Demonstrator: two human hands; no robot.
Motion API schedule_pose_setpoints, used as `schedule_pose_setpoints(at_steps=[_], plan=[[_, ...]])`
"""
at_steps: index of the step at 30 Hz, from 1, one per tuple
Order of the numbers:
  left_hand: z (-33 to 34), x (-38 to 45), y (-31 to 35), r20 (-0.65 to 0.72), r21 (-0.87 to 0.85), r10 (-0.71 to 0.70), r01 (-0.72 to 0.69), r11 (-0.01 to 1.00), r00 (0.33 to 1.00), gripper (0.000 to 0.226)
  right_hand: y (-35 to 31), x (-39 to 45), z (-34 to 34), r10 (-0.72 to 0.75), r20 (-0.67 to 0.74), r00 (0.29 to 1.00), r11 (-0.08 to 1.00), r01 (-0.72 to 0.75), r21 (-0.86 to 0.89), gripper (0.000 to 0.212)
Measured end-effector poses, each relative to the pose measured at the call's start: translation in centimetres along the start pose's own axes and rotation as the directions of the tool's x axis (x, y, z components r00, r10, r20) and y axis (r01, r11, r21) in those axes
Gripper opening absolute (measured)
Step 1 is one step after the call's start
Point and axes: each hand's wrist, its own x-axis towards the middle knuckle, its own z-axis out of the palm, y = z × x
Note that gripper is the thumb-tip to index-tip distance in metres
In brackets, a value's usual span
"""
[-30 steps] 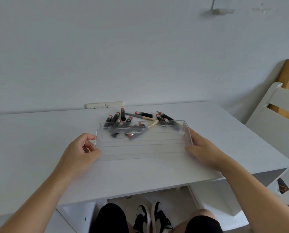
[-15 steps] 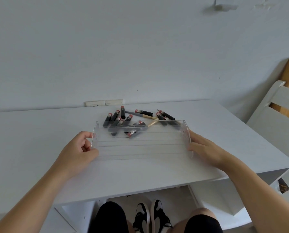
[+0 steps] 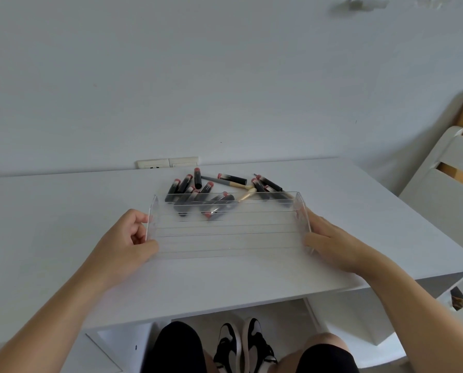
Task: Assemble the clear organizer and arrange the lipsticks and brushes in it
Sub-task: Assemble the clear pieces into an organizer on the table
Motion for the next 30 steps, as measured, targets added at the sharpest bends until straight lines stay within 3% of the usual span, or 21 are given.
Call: schedule_pose_setpoints(at_steps=[4, 6, 10, 13, 16, 19, 23, 26, 30], plan=[[-0.6, 0.3, 0.6, 0.038, -0.017, -0.04, 0.041, 0.999, 0.998, 0.04, 0.0, -0.3, 0.0, -0.016, -0.036, 0.999, 0.995, 0.019, 0.102, 0.066], [-1.6, 0.7, 1.3, 0.081, -0.034, -0.076, 0.079, 0.996, 0.994, 0.04, 0.4, 0.1, -0.3, 0.024, -0.176, 0.984, 0.987, 0.004, 0.16, 0.05], [-3.7, 2.5, 3.4, -0.003, -0.052, -0.032, 0.032, 0.998, 0.999, 0.029, -0.1, 1.9, -2.1, 0.116, -0.563, 0.818, 0.99, -0.052, 0.128, 0.036], [-4.3, 5.6, 5.1, -0.087, 0.049, 0.047, -0.043, 0.998, 0.995, 0.013, -1.4, 4.1, -4.3, 0.085, -0.633, 0.77, 0.994, -0.106, 0.005, 0.028], [-3.5, 9.8, 6.7, 0.012, 0.264, 0.064, -0.065, 0.962, 0.998, 0.014, -2.2, 7.6, -6.3, 0.095, -0.501, 0.86, 0.942, -0.24, -0.233, 0.034], [-1.5, 13.6, 8.2, 0.185, 0.561, -0.027, -0.083, 0.823, 0.982, 0.06, -3.0, 11.4, -7.0, 0.199, -0.248, 0.948, 0.876, -0.285, -0.388, 0.065], [1.2, 16.3, 9.1, 0.254, 0.779, -0.217, -0.067, 0.623, 0.942, 0.103, -4.0, 15.3, -5.9, 0.296, 0.056, 0.953, 0.816, -0.222, -0.534, 0.103], [1.7, 17.1, 9.0, 0.258, 0.824, -0.359, -0.011, 0.566, 0.897, 0.113, -3.9, 17.1, -5.2, 0.284, 0.14, 0.949, 0.779, -0.143, -0.61, 0.097], [1.4, 17.7, 8.1, 0.264, 0.779, -0.399, 0.049, 0.625, 0.878, 0.1, -3.3, 18.2, -5.0, 0.258, 0.136, 0.956, 0.772, -0.12, -0.624, 0.086]])
